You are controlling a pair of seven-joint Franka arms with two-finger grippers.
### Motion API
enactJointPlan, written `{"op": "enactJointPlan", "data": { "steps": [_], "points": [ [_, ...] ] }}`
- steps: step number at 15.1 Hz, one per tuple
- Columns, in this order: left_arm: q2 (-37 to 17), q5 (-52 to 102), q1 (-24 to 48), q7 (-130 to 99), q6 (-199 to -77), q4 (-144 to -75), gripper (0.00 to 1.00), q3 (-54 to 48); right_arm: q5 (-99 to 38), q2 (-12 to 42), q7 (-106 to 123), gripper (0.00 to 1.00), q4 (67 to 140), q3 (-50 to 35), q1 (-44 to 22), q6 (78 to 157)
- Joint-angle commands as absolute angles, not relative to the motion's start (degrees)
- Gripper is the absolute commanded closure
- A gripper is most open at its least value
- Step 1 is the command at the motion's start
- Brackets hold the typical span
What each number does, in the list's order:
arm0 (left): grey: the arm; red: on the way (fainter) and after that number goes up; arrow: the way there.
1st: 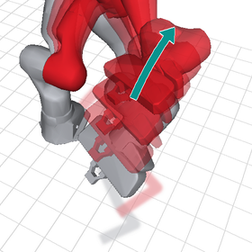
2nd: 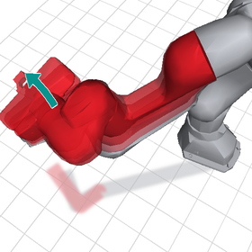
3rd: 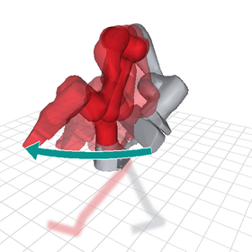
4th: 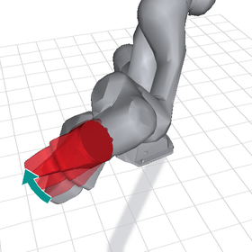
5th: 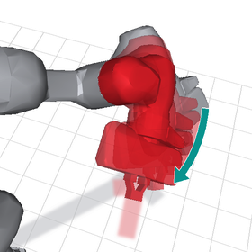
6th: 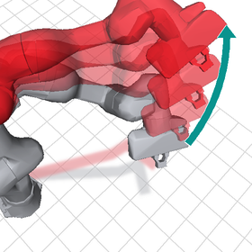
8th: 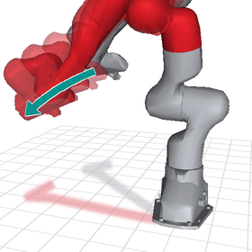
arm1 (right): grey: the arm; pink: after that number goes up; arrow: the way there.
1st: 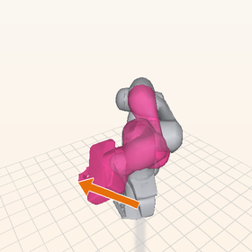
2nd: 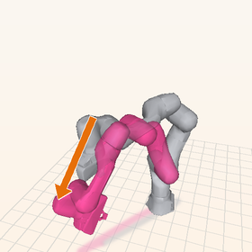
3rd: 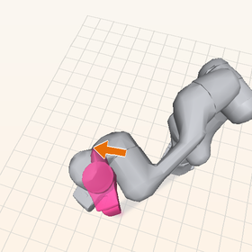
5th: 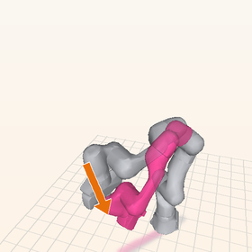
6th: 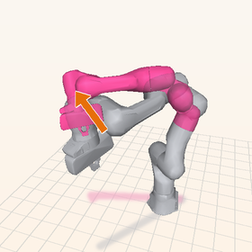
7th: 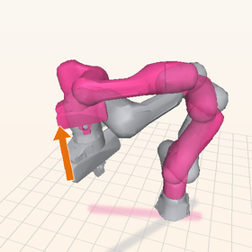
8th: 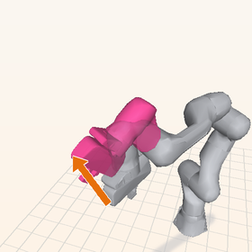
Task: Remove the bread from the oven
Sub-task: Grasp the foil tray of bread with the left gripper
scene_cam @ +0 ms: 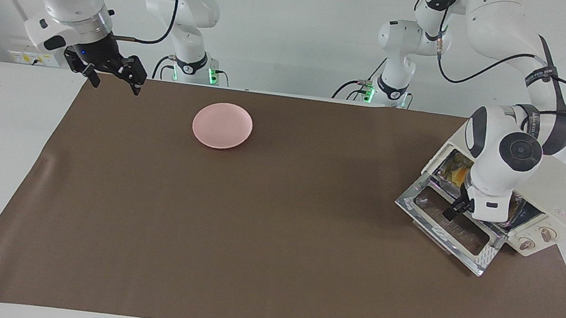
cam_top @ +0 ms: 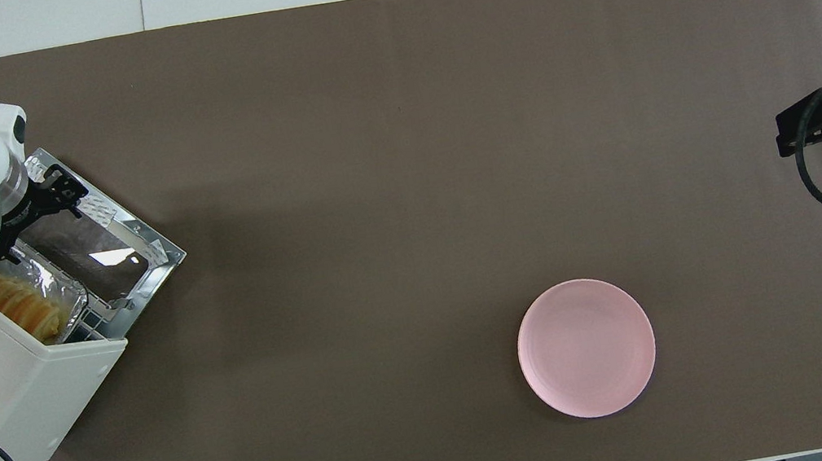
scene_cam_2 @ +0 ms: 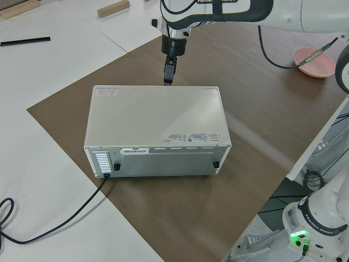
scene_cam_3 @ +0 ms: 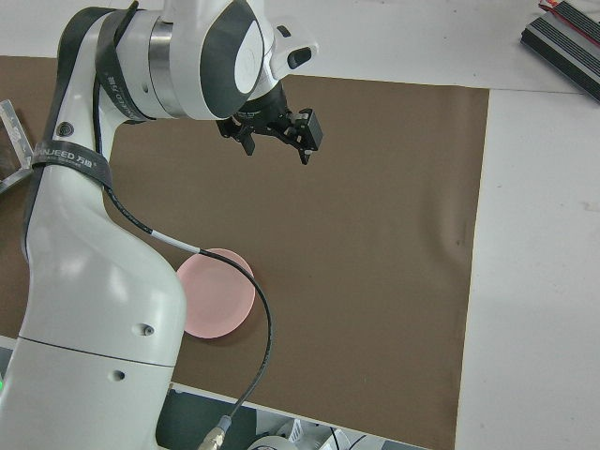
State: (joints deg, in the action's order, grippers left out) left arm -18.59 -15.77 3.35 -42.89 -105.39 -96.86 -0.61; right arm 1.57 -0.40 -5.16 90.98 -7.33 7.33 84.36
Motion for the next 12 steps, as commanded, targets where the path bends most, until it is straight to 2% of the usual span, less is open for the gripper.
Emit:
{"op": "enactJointPlan", "data": {
  "steps": [1, 5, 6, 7, 9, 11, 12],
  "points": [
    [-14.2, -17.8, 3.5, -46.0, -111.0, -104.9, 0.0, -0.3, 2.4, -1.8, -4.0, 0.0, 92.3, -8.1, 8.3, 83.9],
    [-13.9, -17.8, 2.6, -46.3, -113.0, -107.0, 0.0, -0.3, 2.4, -1.8, -4.0, 0.0, 92.3, -8.1, 8.3, 83.9],
    [-13.9, -17.8, 2.6, -46.9, -113.8, -107.8, 0.05, -0.3, 2.4, -1.8, -4.0, 0.0, 92.3, -8.1, 8.3, 83.9],
    [-13.9, -17.8, 2.6, -48.2, -114.5, -108.2, 0.21, -0.3, 2.4, -1.8, -4.0, 0.0, 92.3, -8.1, 8.3, 83.9],
    [-14.0, -17.8, 2.6, -48.9, -114.8, -108.5, 0.65, -0.3, 2.4, -1.8, -4.0, 0.0, 92.3, -8.1, 8.3, 83.9],
    [-13.9, -17.8, 2.6, -48.6, -114.7, -109.0, 1.0, -0.4, 2.4, -1.8, -4.0, 0.0, 92.3, -8.1, 8.3, 83.9],
    [-13.8, -17.9, 2.7, -48.3, -114.6, -109.2, 1.0, -0.4, 2.4, -1.8, -4.0, 0.0, 92.3, -8.1, 8.3, 83.9]
  ]
}}
